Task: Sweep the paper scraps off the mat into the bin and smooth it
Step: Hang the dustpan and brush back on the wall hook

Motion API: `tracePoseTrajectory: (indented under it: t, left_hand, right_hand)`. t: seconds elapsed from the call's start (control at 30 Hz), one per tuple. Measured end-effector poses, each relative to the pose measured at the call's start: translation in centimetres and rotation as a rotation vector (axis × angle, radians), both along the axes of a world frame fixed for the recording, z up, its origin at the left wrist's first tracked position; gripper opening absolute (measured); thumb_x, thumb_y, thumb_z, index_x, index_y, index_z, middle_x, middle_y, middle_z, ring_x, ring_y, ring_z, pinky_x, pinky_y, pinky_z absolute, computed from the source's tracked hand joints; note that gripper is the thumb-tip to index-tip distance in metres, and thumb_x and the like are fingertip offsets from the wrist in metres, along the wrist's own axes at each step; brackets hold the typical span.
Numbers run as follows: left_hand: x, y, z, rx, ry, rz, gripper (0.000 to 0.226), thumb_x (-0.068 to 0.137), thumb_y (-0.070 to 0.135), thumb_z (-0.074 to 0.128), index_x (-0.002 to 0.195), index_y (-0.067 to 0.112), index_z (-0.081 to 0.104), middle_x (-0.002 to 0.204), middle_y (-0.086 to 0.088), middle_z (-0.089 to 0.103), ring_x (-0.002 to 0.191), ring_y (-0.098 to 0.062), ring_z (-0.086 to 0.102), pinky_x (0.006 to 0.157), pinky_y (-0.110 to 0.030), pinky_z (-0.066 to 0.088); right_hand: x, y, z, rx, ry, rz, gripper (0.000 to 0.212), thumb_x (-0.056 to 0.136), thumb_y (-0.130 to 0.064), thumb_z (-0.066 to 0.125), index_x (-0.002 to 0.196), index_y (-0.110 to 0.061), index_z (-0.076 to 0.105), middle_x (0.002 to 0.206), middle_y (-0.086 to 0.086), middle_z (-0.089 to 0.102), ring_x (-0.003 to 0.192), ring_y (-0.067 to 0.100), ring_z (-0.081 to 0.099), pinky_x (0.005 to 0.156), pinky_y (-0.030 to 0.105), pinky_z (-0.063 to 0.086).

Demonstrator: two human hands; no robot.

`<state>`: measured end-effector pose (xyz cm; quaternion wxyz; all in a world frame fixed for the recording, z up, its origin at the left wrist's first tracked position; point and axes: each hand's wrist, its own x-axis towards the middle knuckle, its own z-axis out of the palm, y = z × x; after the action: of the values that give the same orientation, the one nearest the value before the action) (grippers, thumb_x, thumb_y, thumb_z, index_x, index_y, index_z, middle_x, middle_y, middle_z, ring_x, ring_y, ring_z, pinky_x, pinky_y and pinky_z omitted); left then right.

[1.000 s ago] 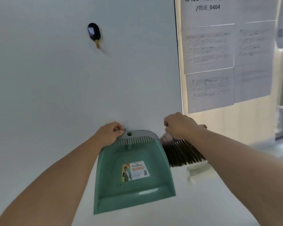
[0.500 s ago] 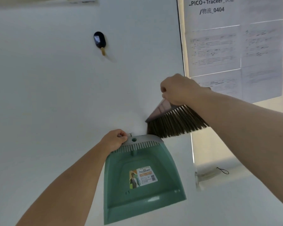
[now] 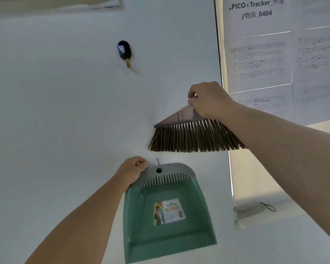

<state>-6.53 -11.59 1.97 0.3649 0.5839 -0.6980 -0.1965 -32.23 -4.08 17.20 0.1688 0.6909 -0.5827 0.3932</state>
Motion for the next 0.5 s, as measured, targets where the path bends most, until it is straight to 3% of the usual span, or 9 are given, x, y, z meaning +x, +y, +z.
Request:
tracePoseTrajectory:
  t: [0.1,0.3,0.43,0.5]
  left_hand:
    - [0.0,-0.2,1.1,-0.022,0.105,0.064,0.018,0.096,0.028,0.055,0.094,0.015,0.068,0.094,-0.004,0.066,0.091,-0.024,0.060,0.086,-0.040,0.048]
    - [-0.8,-0.8,2.2,0.039,0.036,0.161,0.027,0.094,0.037,0.057,0.096,0.013,0.069,0.101,-0.009,0.068,0.096,-0.028,0.061,0.093,-0.045,0.051]
    - [-0.6,-0.3,2.1,0.157,0.072,0.081,0.048,0.086,0.059,0.060,0.097,0.013,0.065,0.094,-0.009,0.069,0.090,-0.027,0.066,0.087,-0.044,0.053]
    - [-0.4,-0.1,1.9,0.205,-0.019,0.031,0.052,0.084,0.060,0.061,0.094,0.010,0.068,0.090,-0.011,0.072,0.086,-0.028,0.068,0.084,-0.041,0.052]
  right_hand:
    - [-0.2,-0.3,0.0,-0.001,-0.016,-0.014,0.023,0.095,-0.025,0.055,0.114,-0.016,0.066,0.117,0.007,0.063,0.102,0.026,0.058,0.087,0.037,0.048]
    - [-0.1,-0.5,-0.2,0.001,-0.034,-0.003,0.021,0.095,-0.026,0.056,0.111,-0.016,0.067,0.115,0.008,0.064,0.101,0.026,0.058,0.088,0.037,0.048]
    - [-0.2,-0.6,-0.5,0.004,-0.061,0.002,0.021,0.095,-0.025,0.055,0.110,-0.016,0.067,0.114,0.008,0.064,0.100,0.026,0.058,0.086,0.036,0.048]
    - [-0.4,-0.6,-0.7,0.007,-0.072,0.005,0.021,0.095,-0.025,0.055,0.110,-0.015,0.067,0.113,0.009,0.064,0.099,0.025,0.058,0.086,0.037,0.049]
